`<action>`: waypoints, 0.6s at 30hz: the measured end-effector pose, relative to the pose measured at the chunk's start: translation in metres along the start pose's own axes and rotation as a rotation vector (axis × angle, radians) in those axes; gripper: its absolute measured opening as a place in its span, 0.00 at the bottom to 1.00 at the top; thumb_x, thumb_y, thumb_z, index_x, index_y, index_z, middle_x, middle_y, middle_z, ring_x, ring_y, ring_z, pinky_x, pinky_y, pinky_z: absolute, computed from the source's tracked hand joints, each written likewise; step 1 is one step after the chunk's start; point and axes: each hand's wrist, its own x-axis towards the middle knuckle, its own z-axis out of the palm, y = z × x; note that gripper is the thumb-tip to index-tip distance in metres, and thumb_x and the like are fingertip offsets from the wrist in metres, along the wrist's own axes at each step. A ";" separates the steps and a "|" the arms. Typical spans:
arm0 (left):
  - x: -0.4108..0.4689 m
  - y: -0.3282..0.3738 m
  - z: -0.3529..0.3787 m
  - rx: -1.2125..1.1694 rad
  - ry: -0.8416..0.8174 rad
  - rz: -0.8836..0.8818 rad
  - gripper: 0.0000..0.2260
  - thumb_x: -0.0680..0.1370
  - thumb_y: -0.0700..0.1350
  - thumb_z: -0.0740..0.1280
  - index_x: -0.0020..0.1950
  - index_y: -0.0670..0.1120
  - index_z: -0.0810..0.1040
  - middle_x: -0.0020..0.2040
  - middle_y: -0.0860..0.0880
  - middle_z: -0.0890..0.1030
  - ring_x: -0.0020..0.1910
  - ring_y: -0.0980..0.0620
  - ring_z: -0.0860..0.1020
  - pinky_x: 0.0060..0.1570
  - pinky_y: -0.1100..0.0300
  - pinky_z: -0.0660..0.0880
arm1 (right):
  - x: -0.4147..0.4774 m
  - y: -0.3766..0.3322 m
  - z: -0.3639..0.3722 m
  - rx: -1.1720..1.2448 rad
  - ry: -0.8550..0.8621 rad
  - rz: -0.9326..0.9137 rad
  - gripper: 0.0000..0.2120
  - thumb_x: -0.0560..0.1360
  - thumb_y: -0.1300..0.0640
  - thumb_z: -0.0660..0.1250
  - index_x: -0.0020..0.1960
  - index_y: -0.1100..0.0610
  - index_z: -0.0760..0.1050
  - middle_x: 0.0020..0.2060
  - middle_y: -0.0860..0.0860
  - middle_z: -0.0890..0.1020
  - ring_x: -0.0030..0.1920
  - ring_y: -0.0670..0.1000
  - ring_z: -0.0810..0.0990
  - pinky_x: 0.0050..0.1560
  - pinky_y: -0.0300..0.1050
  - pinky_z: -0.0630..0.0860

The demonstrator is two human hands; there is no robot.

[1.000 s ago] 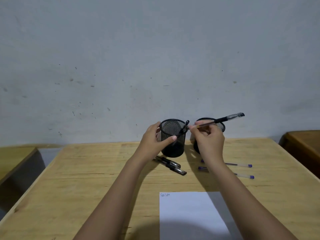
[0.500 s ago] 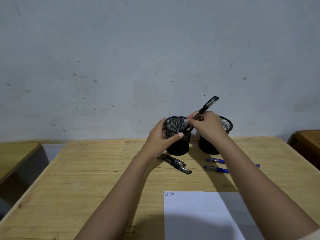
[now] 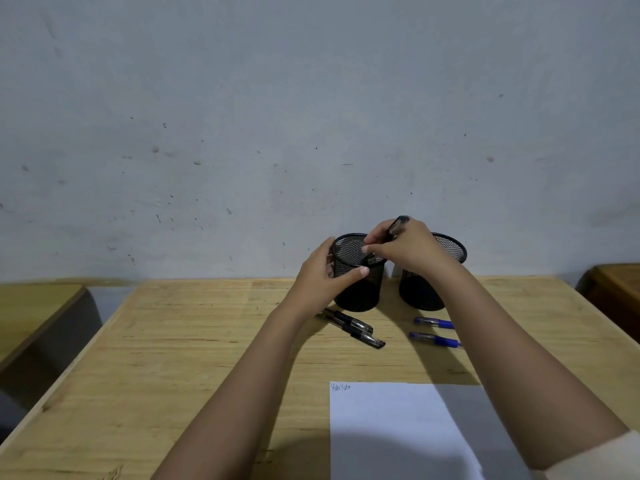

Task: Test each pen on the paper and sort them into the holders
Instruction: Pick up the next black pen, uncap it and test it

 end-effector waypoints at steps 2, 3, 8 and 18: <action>0.001 -0.002 0.000 0.003 0.004 -0.007 0.20 0.73 0.43 0.72 0.49 0.64 0.66 0.49 0.66 0.72 0.43 0.81 0.72 0.42 0.81 0.68 | 0.002 0.000 0.000 -0.015 -0.014 -0.001 0.08 0.68 0.57 0.74 0.46 0.58 0.82 0.43 0.55 0.84 0.44 0.50 0.79 0.42 0.36 0.73; 0.001 -0.002 0.000 0.007 0.001 -0.011 0.19 0.73 0.42 0.71 0.48 0.64 0.66 0.49 0.66 0.72 0.43 0.81 0.72 0.42 0.82 0.68 | 0.003 0.000 0.000 -0.031 -0.013 -0.005 0.08 0.68 0.57 0.74 0.46 0.58 0.82 0.44 0.56 0.84 0.45 0.52 0.80 0.45 0.40 0.74; 0.004 -0.006 -0.001 0.016 -0.007 -0.005 0.18 0.73 0.42 0.72 0.48 0.61 0.66 0.48 0.65 0.72 0.41 0.82 0.72 0.41 0.81 0.68 | -0.002 0.002 -0.002 0.046 0.038 -0.028 0.08 0.67 0.59 0.75 0.46 0.58 0.82 0.43 0.54 0.84 0.45 0.49 0.82 0.48 0.40 0.77; -0.040 -0.012 -0.018 0.277 0.047 -0.192 0.33 0.76 0.57 0.65 0.76 0.48 0.58 0.74 0.52 0.62 0.73 0.52 0.62 0.66 0.59 0.61 | -0.078 0.013 -0.007 0.262 0.312 -0.113 0.04 0.69 0.63 0.71 0.40 0.55 0.81 0.36 0.48 0.83 0.37 0.42 0.80 0.43 0.27 0.74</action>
